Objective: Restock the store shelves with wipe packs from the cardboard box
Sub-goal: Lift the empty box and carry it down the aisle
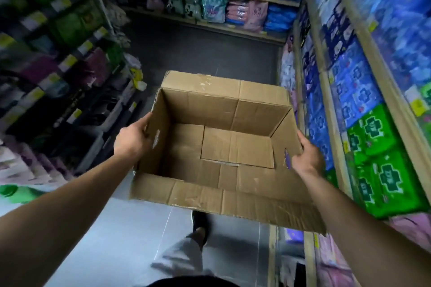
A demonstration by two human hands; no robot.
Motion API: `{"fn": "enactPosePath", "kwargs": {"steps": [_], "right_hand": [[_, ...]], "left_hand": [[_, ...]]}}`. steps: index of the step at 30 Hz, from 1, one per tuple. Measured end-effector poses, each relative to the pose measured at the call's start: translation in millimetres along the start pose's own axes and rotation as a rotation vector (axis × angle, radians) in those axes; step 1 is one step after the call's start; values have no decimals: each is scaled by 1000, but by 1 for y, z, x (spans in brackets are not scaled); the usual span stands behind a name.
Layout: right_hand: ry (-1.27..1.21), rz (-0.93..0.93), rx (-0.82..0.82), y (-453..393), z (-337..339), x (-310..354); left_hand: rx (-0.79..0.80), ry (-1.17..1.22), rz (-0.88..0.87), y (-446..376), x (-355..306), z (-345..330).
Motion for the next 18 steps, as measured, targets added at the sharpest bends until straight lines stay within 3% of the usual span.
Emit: {"fn": "enactPosePath", "kwargs": {"steps": [8,18], "right_hand": [[32,0,-20,-178,-18,82],[-55,-6,-13,-401,-56,137]], "left_hand": [[46,-9,-41,-192,-82,-45],[135,-7,-130,-411,-179,-137]]}}
Point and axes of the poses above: each hand's wrist, its own y-axis away from the middle knuckle, its own z-axis out of the back of the hand, x = y × z, the point moved 7 cm from there along -y, towards the middle knuckle, and after that the axes turned 7 degrees about -x, right-handed, at the moved point
